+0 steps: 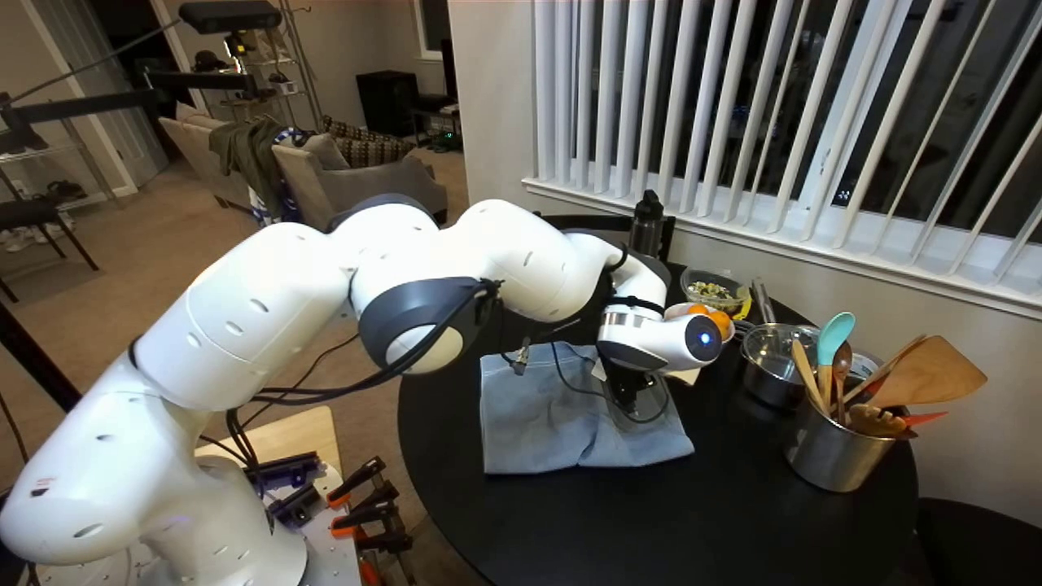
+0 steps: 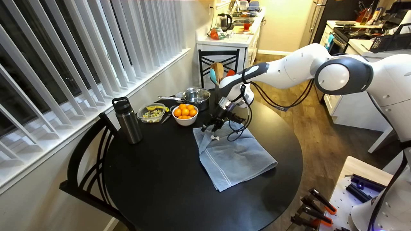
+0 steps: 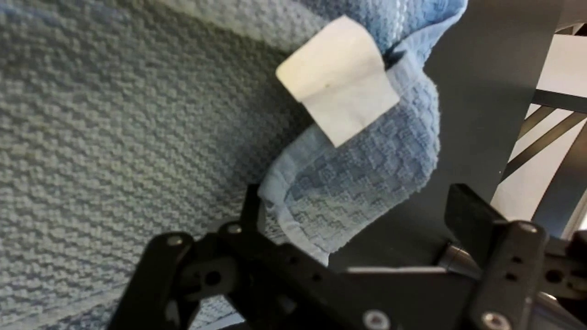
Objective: Fold the towel's length in half
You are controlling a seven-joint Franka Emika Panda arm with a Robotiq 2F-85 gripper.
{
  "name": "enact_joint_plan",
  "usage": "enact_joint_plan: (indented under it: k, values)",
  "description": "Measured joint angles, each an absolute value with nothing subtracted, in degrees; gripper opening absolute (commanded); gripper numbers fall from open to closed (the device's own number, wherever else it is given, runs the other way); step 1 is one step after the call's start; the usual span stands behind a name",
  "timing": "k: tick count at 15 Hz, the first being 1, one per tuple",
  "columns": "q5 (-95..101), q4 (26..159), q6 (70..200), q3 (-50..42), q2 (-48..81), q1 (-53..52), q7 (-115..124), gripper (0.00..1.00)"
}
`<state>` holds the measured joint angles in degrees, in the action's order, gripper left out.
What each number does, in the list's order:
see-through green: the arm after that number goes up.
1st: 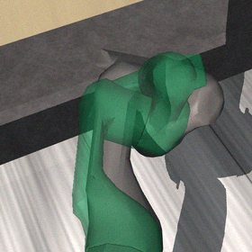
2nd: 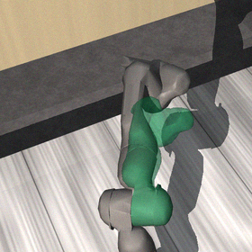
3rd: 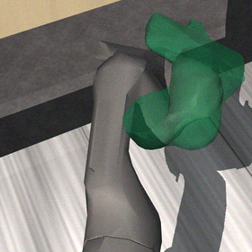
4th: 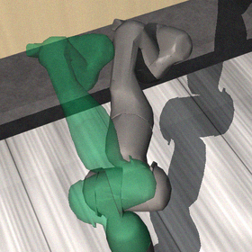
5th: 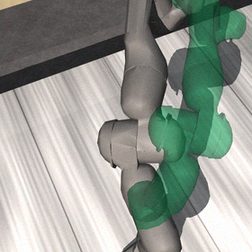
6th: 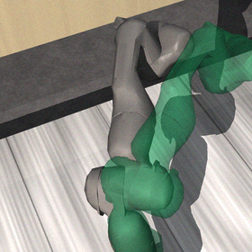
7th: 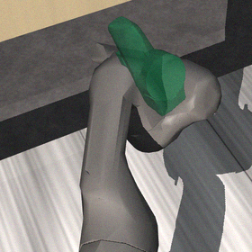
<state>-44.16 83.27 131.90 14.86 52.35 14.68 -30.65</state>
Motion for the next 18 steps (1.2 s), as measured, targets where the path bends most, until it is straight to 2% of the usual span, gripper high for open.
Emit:
enact_joint_plan:
  k: [1,2,12,14,18]
  values:
    - [-44.3,83.2,131.2,14.9,52.3,14.8,-30.6,0.75]
    - [-44.3,83.2,130.5,14.9,52.3,14.9,-30.6,0.74]
    - [-44.3,82.4,125.6,14.3,52.2,14.9,-30.6,0.08]
    - [-44.3,82.3,125.5,14.1,52.1,14.9,-30.7,0.01]
    - [-44.3,82.3,124.8,14.0,51.4,14.9,-30.9,0.01]
